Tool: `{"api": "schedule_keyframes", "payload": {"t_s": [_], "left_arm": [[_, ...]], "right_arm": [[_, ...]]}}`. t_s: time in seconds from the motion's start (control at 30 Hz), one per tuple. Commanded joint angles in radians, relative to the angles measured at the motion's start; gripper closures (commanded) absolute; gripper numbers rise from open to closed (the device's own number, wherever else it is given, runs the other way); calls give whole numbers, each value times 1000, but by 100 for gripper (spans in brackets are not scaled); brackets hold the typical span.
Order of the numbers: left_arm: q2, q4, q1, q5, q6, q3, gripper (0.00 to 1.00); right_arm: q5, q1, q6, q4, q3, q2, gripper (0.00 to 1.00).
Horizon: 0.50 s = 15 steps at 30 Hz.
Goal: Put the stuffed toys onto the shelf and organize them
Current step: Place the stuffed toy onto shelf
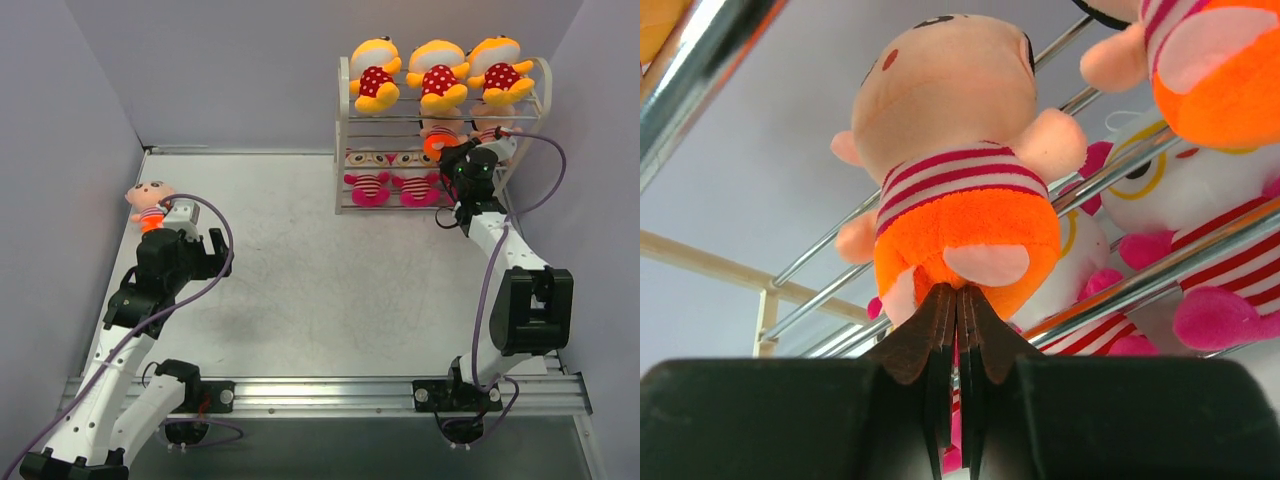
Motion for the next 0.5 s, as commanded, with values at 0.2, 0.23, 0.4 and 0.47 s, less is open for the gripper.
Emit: {"api": "schedule_keyframes", "payload": {"t_s": [0.2,0.23,0.4,0.47], "left_arm": [[-3,11,-4,-3,6,2,6],[-2,11,-4,-3,6,2,6],[0,11,-4,-3,6,2,6],[-2,12,-4,-3,6,2,6]], "right_arm": [[-28,-1,-59,21,80,47,100],[-26,-1,-61,18,83,49,100],[-23,-1,-72,15,83,58,100],[-25,-3,-75,14,81,61,100]]}}
